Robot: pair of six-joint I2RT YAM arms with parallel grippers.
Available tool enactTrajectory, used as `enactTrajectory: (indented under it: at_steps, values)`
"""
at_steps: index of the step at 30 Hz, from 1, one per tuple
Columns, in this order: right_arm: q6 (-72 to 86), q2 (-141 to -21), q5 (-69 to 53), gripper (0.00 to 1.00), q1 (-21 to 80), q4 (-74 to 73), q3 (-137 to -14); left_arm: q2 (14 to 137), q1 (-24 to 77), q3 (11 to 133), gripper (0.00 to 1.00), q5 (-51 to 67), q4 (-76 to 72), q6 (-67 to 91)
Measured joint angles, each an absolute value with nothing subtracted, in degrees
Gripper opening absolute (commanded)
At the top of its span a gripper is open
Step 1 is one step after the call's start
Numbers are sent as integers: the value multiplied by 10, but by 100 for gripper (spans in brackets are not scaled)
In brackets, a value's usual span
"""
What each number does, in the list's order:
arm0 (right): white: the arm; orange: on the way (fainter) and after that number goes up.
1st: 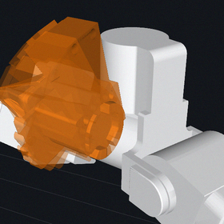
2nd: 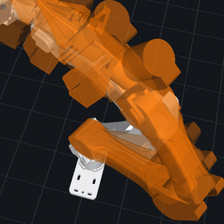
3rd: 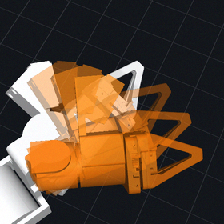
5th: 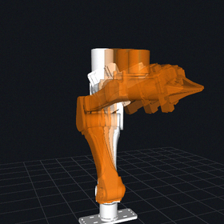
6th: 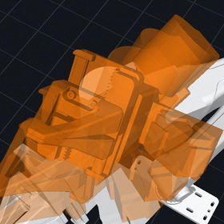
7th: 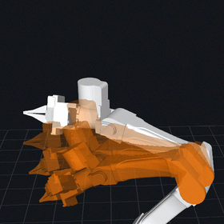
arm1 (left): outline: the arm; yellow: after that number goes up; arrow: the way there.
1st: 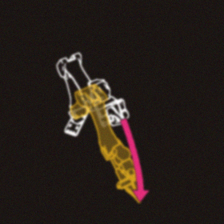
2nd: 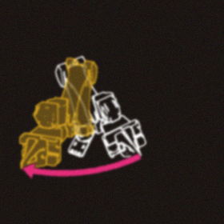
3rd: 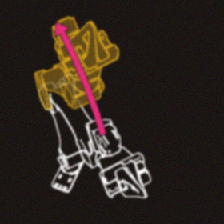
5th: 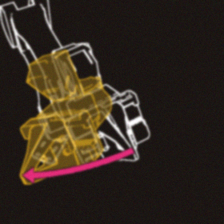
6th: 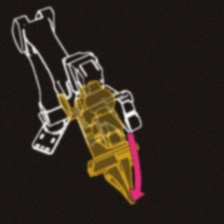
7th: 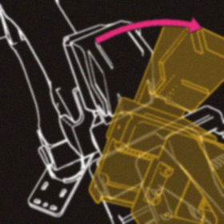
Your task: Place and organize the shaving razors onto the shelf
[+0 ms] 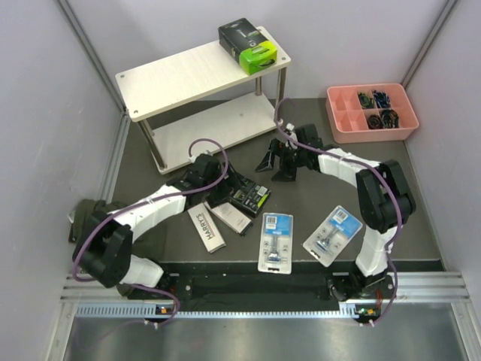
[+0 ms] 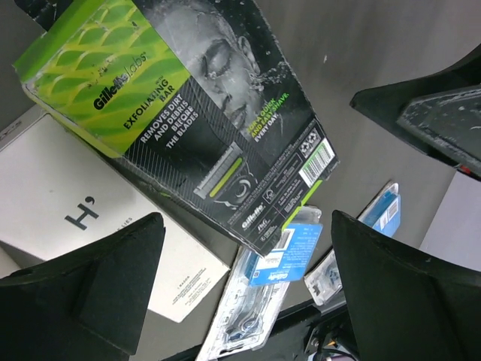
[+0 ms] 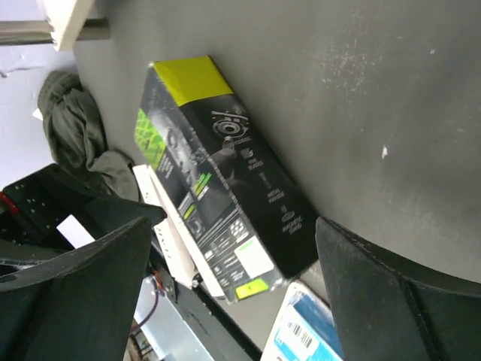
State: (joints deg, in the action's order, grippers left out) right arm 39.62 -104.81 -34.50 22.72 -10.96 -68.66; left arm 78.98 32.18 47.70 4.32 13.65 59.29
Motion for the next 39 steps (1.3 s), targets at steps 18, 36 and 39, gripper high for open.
enactTrajectory:
  at_steps: [18, 36, 39]
  values:
    - [412, -1081, -352, 66, 277, -22, -616, 910, 314, 496, 85, 92, 81, 600]
    - [443, -999, -340, 72, 310, -15, -488, 948, 345, 507, 87, 78, 72, 602]
    - [452, -999, -334, 74, 311, -15, -488, 960, 346, 527, 87, 77, 94, 598]
